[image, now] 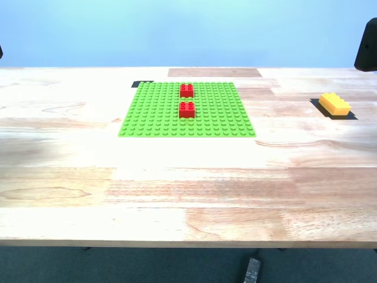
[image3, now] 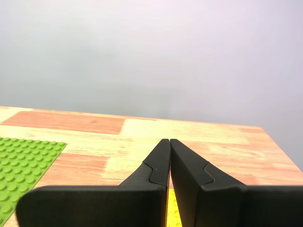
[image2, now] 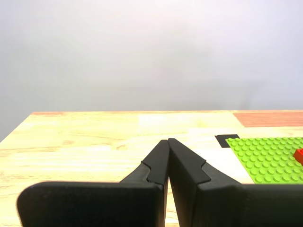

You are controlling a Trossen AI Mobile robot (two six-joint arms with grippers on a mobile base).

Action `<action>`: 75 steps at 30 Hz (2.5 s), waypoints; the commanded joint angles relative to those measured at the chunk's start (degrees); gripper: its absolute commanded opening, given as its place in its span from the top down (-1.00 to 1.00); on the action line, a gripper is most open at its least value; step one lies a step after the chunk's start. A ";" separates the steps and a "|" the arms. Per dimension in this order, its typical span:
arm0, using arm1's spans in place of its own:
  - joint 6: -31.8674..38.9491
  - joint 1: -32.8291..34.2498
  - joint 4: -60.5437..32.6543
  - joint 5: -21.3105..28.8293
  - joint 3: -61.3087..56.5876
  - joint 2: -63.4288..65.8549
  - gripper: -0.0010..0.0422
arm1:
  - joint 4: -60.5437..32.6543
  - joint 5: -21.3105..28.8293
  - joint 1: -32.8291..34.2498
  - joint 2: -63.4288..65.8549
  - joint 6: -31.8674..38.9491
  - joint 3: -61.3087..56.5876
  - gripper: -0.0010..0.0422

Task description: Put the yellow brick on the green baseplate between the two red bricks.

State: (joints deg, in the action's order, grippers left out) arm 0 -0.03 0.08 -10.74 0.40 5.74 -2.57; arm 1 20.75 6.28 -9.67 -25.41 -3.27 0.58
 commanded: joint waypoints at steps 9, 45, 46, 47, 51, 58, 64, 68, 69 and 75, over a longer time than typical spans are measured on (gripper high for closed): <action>-0.31 -0.02 3.45 0.17 -0.09 -0.02 0.96 | -0.02 -0.11 -0.02 -0.02 1.60 0.00 0.96; 23.39 0.04 -32.06 34.73 40.92 -38.01 0.96 | -62.51 -4.13 7.02 -33.97 -5.88 50.45 0.96; 23.41 0.07 -32.00 34.69 40.54 -37.88 0.96 | -64.22 -5.42 7.67 -35.78 -6.60 52.33 0.96; 23.45 0.07 -32.17 34.67 40.33 -37.86 0.96 | -65.42 -7.19 8.28 -37.57 -6.95 54.05 0.96; 23.87 0.09 -32.87 34.71 40.44 -37.97 0.96 | -68.50 -9.84 9.49 -44.15 -6.58 59.95 0.94; 23.87 0.09 -32.13 34.62 40.46 -38.01 0.96 | -72.87 -10.58 9.38 -55.58 -9.35 65.79 0.50; 23.85 0.09 -32.17 34.77 40.44 -37.88 0.96 | -72.61 -10.21 9.70 -62.49 -10.10 66.58 -0.04; 23.87 0.11 -32.24 34.75 40.44 -37.86 0.96 | -72.15 -10.45 10.56 -66.31 -10.03 67.71 -0.18; 23.87 0.11 -32.28 34.82 40.44 -37.86 0.96 | -71.80 -10.43 10.49 -67.12 -10.03 67.89 -0.18; 23.87 0.11 -31.91 34.80 40.41 -37.86 0.96 | -69.81 -10.64 10.34 -71.80 -8.92 69.18 -0.17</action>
State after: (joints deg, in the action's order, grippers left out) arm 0 23.86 0.19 -42.81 35.18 46.15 -40.42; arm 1 -49.12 -4.38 0.78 -96.23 -12.38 69.36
